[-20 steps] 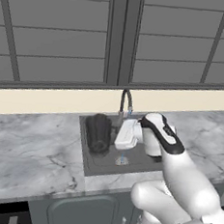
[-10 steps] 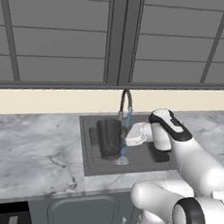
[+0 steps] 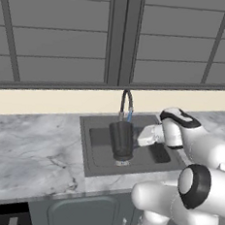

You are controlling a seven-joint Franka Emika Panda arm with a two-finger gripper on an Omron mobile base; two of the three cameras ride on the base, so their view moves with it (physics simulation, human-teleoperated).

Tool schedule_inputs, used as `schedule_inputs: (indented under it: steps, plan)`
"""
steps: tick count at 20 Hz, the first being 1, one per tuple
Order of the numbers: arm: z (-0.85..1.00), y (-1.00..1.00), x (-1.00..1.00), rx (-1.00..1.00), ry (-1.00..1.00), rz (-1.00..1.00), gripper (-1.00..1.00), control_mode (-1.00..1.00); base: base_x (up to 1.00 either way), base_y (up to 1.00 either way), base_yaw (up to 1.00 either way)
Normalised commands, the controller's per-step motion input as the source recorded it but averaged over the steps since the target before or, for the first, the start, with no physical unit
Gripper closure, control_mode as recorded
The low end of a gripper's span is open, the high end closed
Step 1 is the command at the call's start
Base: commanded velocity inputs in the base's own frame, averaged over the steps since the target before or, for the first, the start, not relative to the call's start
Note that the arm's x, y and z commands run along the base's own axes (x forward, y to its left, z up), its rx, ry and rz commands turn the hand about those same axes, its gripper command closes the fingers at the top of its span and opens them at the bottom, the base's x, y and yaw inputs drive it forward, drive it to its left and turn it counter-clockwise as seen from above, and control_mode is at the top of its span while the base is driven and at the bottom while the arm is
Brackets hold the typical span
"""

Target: Turn on the sink faucet and place the jug under the water for a few seconds to fill it up.

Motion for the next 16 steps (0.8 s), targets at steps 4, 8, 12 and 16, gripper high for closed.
schedule_inputs:
  steps: [4, 8, 12, 16]
  plan:
    - [-0.24, -0.57, 0.39, 0.01, 0.0, -0.01, 1.0, -1.0, 0.0, 0.0, 0.0]
    - [-0.31, -0.44, 0.31, 0.0, 0.0, 0.0, 1.0, -1.0, 0.0, 0.0, 0.0]
    - [-0.31, -0.2, 0.2, 0.0, -0.03, 0.0, 1.0, -1.0, 0.0, 0.0, 0.0]
    - [-0.22, -0.08, 0.12, 0.0, -0.05, 0.0, 1.0, -1.0, 0.0, 0.0, 0.0]
